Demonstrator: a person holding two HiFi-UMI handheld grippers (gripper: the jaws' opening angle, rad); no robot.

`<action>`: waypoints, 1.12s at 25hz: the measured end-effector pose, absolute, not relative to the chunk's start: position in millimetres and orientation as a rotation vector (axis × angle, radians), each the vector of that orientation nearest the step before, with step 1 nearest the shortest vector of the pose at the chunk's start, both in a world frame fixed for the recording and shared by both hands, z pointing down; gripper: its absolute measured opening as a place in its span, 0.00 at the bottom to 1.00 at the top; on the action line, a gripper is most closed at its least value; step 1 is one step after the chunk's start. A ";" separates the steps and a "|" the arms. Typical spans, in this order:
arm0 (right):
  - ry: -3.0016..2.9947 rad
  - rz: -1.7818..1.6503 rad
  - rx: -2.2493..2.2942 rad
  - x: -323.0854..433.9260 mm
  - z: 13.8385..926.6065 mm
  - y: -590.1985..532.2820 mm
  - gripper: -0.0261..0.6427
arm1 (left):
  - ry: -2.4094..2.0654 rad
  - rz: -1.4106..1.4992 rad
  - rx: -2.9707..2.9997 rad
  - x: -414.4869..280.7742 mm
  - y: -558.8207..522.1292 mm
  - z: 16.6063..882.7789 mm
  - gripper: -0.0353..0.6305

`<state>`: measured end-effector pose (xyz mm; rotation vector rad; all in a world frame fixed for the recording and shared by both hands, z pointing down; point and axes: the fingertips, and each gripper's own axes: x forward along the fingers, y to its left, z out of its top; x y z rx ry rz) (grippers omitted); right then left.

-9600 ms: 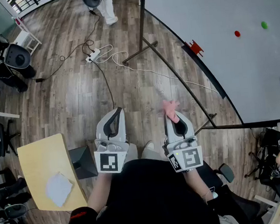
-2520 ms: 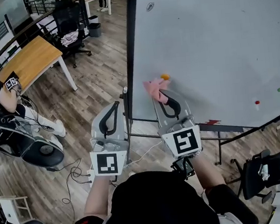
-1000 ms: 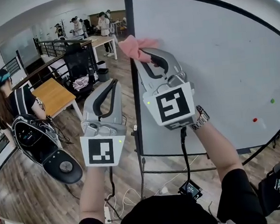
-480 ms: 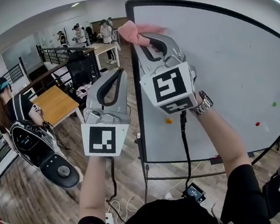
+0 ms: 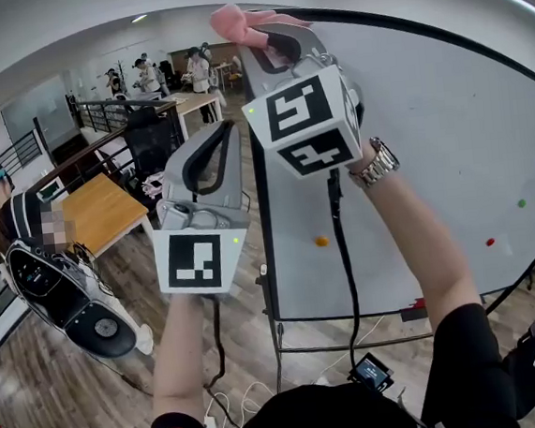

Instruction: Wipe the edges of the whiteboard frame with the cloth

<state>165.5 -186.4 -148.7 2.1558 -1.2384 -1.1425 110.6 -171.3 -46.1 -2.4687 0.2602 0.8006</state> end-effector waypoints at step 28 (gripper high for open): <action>-1.276 -1.062 2.231 179.2 -148.7 -198.4 0.08 | 0.308 0.742 -2.483 104.0 -179.8 -14.3 0.06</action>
